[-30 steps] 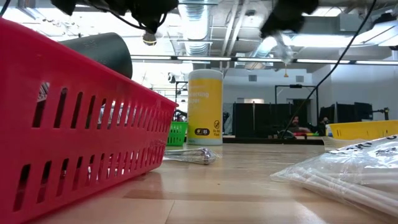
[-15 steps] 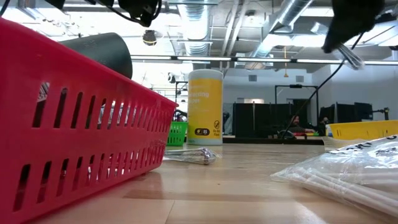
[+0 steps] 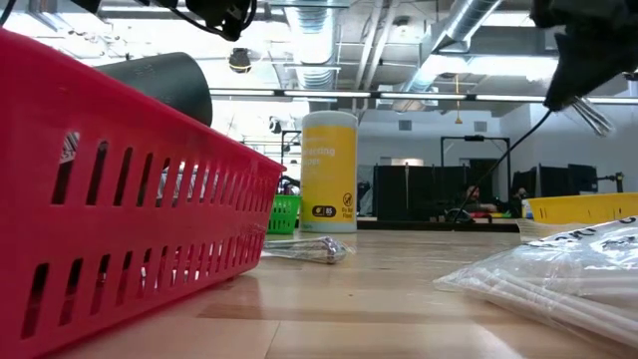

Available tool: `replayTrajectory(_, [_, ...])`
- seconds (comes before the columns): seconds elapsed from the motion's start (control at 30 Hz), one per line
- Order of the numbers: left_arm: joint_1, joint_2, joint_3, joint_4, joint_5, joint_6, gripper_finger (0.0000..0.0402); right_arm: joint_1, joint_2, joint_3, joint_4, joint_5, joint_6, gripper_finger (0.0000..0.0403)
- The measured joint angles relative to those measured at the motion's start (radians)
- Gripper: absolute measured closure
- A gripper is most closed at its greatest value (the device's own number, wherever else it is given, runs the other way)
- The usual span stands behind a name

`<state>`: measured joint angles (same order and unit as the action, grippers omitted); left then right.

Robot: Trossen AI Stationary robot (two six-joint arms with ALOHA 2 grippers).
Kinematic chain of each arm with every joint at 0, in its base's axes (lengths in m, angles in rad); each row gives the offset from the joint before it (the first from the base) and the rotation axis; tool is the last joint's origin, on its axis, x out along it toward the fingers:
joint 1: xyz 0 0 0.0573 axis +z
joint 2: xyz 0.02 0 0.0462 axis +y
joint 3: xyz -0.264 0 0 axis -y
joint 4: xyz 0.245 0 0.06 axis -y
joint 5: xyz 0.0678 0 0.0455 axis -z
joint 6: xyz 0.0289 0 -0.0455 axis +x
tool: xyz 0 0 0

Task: Pick & Place Travel size toiletries
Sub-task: Put the silver nail cutter into the yellow bin

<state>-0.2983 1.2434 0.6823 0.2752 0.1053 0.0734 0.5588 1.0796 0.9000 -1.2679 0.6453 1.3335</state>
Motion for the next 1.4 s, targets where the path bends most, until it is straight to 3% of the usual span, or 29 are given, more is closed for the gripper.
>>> replayTrajectory(0.37, [0.013,0.000,0.000,-0.006,-0.044,0.000,0.0245,-0.036,-0.083,-0.101,-0.022,-0.075,0.118,0.0333])
replayTrajectory(0.6, [0.013,0.000,0.000,-0.006,-0.080,0.000,0.0249,-0.120,-0.151,-0.156,-0.022,-0.173,0.121,0.0333])
replayTrajectory(1.03, [0.013,0.000,0.000,-0.007,-0.080,0.000,0.0254,-0.260,-0.195,-0.250,0.095,-0.276,0.006,0.0333])
replayTrajectory(1.4, [0.013,-0.001,0.000,-0.007,-0.080,0.000,0.0252,-0.361,-0.115,-0.288,0.156,-0.345,-0.113,0.0333])
